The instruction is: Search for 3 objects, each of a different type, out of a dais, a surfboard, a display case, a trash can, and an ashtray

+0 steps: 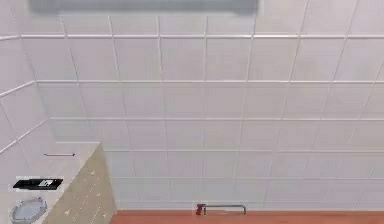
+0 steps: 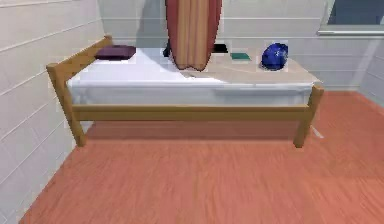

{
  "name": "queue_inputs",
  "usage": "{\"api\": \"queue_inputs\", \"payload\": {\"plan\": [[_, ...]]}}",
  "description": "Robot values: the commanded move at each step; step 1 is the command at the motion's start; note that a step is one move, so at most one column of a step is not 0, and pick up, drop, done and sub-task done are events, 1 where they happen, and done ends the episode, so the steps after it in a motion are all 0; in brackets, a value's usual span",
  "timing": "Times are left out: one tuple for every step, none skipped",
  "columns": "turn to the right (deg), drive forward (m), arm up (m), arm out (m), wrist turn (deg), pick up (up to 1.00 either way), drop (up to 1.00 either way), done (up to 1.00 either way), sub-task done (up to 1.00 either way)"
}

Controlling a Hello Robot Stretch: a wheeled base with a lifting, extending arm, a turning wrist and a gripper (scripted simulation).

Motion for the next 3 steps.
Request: {"api": "queue_inputs", "payload": {"plan": [[45.0,0.0,0.0,0.0,0.0,0.0,0.0,0.0,0.0],[42.0,0.0,0.0,0.0,0.0,0.0,0.0,0.0,0.0],[3.0,0.0,0.0,0.0,0.0,0.0,0.0,0.0,0.0]]}}
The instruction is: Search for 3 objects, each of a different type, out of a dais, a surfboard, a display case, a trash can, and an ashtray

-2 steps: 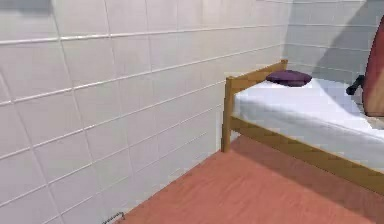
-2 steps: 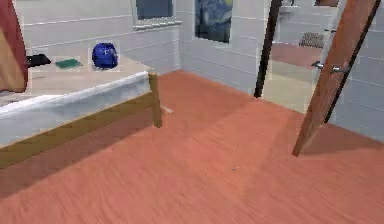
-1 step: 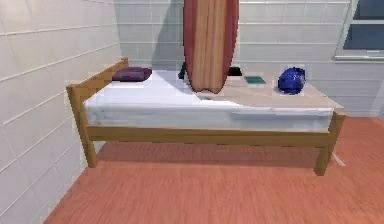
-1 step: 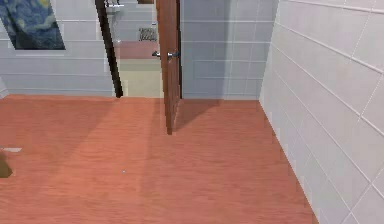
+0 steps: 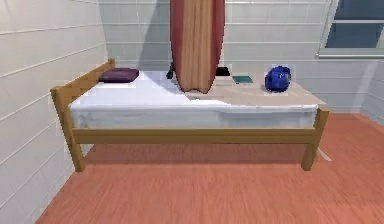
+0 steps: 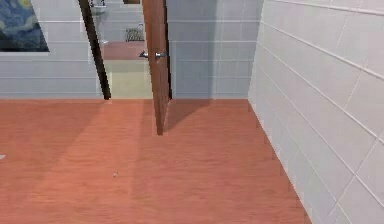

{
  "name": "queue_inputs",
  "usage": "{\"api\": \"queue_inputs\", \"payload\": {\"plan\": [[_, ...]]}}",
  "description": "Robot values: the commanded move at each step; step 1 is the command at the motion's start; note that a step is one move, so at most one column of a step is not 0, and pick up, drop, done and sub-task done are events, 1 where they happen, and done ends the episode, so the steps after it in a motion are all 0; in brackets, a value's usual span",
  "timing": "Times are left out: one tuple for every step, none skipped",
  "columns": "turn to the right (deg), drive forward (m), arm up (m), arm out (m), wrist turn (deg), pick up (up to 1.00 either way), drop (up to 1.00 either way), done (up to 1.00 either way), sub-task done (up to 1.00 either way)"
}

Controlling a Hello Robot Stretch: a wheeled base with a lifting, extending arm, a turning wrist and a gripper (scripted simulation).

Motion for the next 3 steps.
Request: {"api": "queue_inputs", "payload": {"plan": [[0.0,1.0,0.0,0.0,0.0,0.0,0.0,0.0,0.0],[-3.0,0.0,0.0,0.0,0.0,0.0,0.0,0.0,0.0],[0.0,0.05,0.0,0.0,0.0,0.0,0.0,0.0,0.0]]}}
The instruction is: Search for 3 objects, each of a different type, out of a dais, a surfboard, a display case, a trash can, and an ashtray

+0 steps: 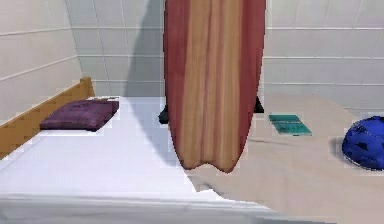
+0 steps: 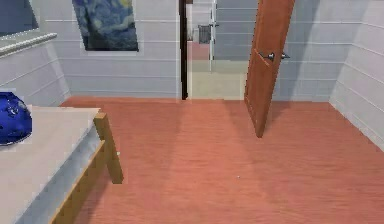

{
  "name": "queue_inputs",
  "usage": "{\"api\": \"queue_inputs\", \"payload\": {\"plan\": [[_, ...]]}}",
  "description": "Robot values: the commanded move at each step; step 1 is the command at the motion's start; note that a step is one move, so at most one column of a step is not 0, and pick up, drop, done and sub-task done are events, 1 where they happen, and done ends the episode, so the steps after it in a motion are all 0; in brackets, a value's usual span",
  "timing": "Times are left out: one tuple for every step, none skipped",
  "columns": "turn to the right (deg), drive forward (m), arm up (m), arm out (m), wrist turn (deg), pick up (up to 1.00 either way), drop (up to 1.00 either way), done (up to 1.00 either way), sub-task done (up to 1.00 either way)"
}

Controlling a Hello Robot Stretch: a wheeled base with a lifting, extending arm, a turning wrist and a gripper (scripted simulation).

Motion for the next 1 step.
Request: {"api": "queue_inputs", "payload": {"plan": [[0.0,0.0,0.0,0.0,0.0,0.0,0.0,1.0,0.0]]}}
